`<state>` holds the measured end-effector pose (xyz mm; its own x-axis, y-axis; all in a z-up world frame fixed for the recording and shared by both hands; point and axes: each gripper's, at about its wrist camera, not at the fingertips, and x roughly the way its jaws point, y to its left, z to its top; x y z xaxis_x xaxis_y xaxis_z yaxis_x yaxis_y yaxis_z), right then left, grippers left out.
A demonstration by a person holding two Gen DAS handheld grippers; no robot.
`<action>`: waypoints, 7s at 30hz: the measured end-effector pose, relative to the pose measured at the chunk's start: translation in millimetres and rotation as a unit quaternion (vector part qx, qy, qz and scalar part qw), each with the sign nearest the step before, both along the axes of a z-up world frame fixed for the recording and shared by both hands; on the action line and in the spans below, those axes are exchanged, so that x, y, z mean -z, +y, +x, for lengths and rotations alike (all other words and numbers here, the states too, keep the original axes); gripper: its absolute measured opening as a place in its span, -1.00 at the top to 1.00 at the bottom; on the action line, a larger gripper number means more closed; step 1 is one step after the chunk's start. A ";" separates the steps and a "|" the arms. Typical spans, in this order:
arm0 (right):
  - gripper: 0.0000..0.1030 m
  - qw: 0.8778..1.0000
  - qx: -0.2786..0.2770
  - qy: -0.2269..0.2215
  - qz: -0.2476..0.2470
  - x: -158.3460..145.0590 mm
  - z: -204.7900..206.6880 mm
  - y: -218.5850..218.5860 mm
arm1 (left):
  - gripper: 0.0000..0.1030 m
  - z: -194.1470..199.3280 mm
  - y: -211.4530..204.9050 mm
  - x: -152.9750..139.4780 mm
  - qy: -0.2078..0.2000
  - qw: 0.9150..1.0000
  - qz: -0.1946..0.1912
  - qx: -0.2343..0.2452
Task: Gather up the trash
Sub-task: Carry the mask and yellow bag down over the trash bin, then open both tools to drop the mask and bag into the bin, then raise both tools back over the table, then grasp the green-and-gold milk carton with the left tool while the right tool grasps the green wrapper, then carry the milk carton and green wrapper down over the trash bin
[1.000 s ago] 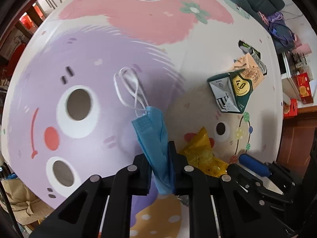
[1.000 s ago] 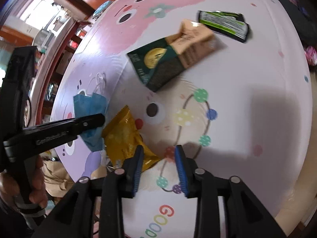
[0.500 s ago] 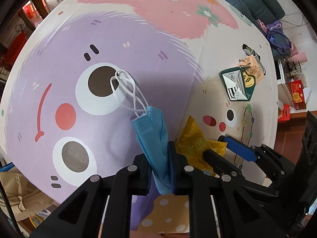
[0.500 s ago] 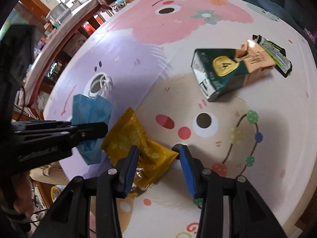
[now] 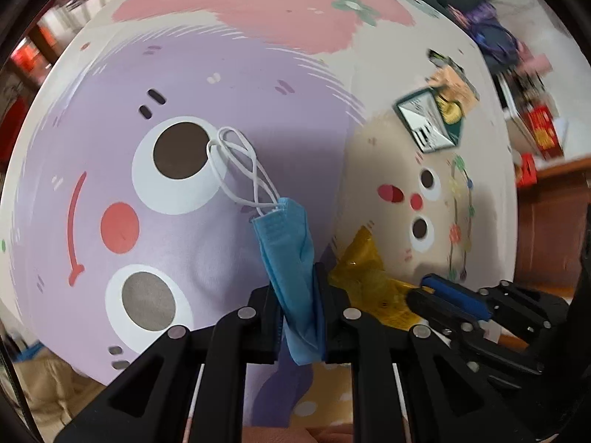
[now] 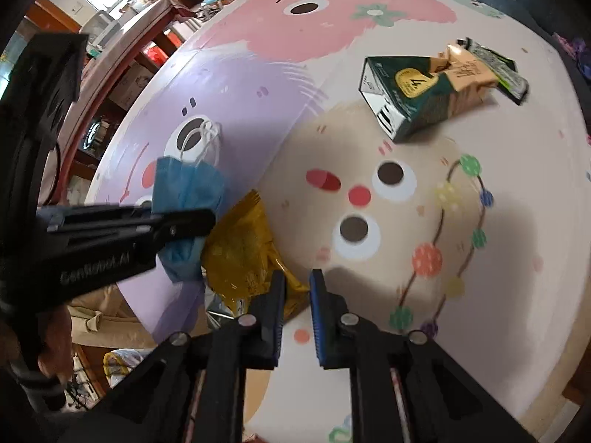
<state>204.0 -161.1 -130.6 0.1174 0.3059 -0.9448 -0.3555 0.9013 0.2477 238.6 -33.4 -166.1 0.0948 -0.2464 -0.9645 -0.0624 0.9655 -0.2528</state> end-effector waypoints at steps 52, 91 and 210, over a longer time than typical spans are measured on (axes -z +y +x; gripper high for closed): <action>0.75 0.929 0.369 0.013 -0.035 222.1 -263.8 -57.8 | 0.77 -244.4 -27.6 214.4 -0.035 0.981 0.010 0.190; 0.43 0.937 0.347 -0.012 0.051 104.4 -288.3 -55.9 | -0.38 -263.3 -19.2 58.0 -0.131 0.975 0.028 0.177; 0.70 0.878 0.458 -0.076 0.120 -42.5 -6.4 -69.4 | 0.25 84.1 -15.6 -90.0 -0.161 0.961 -0.035 0.223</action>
<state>197.5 -230.5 -88.1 0.5374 0.2059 -0.8178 0.4450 0.7545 0.4824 322.7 -49.0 -76.1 0.2551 -0.3954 -0.8823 0.4460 0.8578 -0.2555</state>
